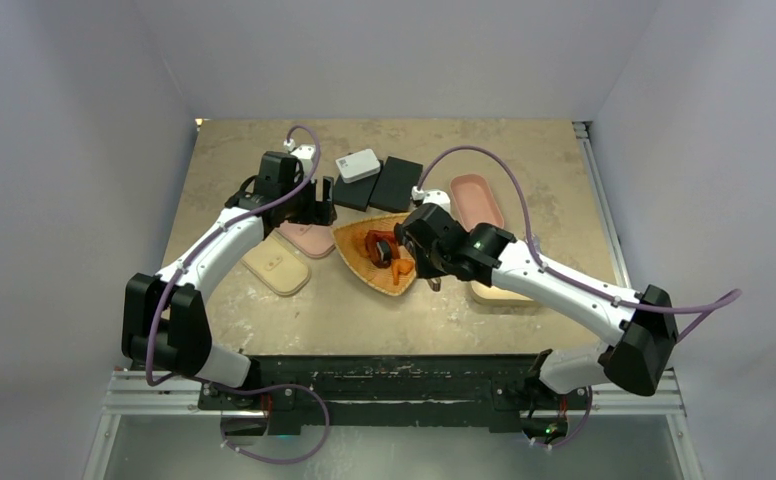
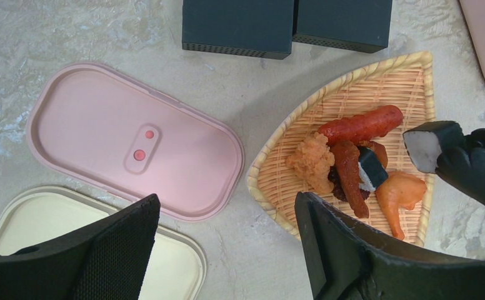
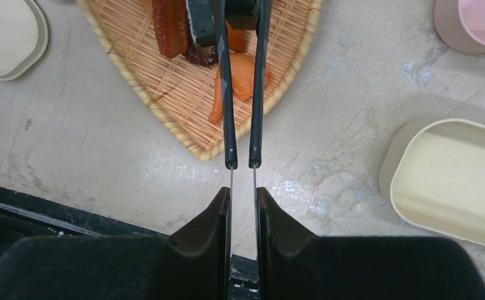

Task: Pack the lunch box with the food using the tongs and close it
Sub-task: Pick up the fake food from the plate.

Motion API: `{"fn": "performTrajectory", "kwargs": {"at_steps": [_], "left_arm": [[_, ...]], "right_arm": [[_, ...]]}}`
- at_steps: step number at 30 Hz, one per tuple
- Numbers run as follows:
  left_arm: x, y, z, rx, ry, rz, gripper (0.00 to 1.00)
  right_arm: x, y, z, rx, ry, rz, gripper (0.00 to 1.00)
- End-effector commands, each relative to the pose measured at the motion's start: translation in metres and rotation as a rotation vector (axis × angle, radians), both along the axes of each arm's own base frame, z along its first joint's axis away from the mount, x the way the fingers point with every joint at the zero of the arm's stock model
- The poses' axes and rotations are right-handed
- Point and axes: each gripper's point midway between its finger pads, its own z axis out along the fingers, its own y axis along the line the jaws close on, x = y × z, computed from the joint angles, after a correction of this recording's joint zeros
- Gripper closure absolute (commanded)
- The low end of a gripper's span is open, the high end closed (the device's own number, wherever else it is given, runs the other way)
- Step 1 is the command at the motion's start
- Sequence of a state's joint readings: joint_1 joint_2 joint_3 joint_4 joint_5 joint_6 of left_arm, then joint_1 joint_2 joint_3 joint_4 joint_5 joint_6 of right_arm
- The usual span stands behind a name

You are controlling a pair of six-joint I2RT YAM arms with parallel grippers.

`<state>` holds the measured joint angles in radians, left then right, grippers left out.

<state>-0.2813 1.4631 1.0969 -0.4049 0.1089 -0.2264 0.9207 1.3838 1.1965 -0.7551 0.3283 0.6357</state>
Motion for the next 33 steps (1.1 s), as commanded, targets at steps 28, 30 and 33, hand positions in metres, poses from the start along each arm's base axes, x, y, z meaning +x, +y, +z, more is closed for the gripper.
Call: {"fn": "performTrajectory", "kwargs": {"at_steps": [28,30,33], "left_arm": [[0.001,-0.003,0.015,-0.047,-0.049,0.002,0.21],[0.001,-0.004,0.015,-0.052,-0.048,-0.002,0.21],[0.000,-0.006,0.014,-0.059,-0.042,-0.007,0.21]], "right_arm": [[0.052,-0.023,0.048,0.155,-0.133,-0.011,0.95],[0.042,-0.027,0.038,0.132,-0.092,0.005,0.92],[0.029,-0.032,0.024,0.113,-0.044,0.023,0.88]]}}
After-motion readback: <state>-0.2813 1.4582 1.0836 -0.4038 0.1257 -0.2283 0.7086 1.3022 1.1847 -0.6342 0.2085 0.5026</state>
